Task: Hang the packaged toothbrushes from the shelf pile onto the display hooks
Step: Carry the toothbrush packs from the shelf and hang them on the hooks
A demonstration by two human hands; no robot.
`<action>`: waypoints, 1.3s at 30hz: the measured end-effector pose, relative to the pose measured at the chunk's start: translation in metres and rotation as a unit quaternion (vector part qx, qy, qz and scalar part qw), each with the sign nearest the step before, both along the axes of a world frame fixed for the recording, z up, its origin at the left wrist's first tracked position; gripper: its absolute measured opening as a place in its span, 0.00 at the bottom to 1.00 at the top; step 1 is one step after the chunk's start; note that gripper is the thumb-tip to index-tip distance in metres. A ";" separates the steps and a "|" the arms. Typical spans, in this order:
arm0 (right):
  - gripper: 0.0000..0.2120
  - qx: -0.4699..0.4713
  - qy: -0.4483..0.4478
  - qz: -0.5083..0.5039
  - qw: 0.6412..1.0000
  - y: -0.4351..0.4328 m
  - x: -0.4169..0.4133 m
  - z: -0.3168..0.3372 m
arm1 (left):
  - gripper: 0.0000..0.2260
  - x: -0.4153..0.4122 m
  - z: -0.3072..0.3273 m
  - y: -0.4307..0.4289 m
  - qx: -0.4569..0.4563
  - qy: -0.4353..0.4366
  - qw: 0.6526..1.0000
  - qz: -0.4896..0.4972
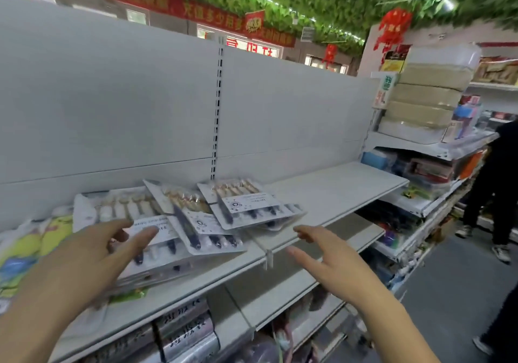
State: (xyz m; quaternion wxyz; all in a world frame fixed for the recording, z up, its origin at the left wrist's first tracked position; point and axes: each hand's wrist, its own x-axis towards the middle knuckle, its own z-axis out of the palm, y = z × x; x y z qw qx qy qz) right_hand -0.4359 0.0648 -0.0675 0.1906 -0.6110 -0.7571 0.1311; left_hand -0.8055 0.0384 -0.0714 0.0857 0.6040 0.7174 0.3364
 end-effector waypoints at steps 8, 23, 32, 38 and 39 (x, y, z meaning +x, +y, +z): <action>0.39 -0.001 -0.003 -0.017 1.000 0.120 0.005 0.009 | 0.63 0.035 0.028 0.056 -0.114 0.053 0.988 0.087; 0.29 -0.088 -0.041 0.049 0.994 0.222 -0.024 0.005 | 0.31 0.100 0.017 0.095 -0.133 -0.028 0.974 0.181; 0.20 -0.234 0.209 0.059 0.948 0.239 -0.003 0.022 | 0.16 0.074 0.017 0.089 -0.092 -0.195 0.965 0.151; 0.25 -0.298 0.371 0.042 0.878 0.245 0.002 0.002 | 0.17 0.056 0.009 0.093 -0.060 -0.291 0.945 0.139; 0.25 -0.306 0.395 0.043 0.865 0.244 0.004 0.001 | 0.16 0.054 0.009 0.091 -0.045 -0.302 0.942 0.137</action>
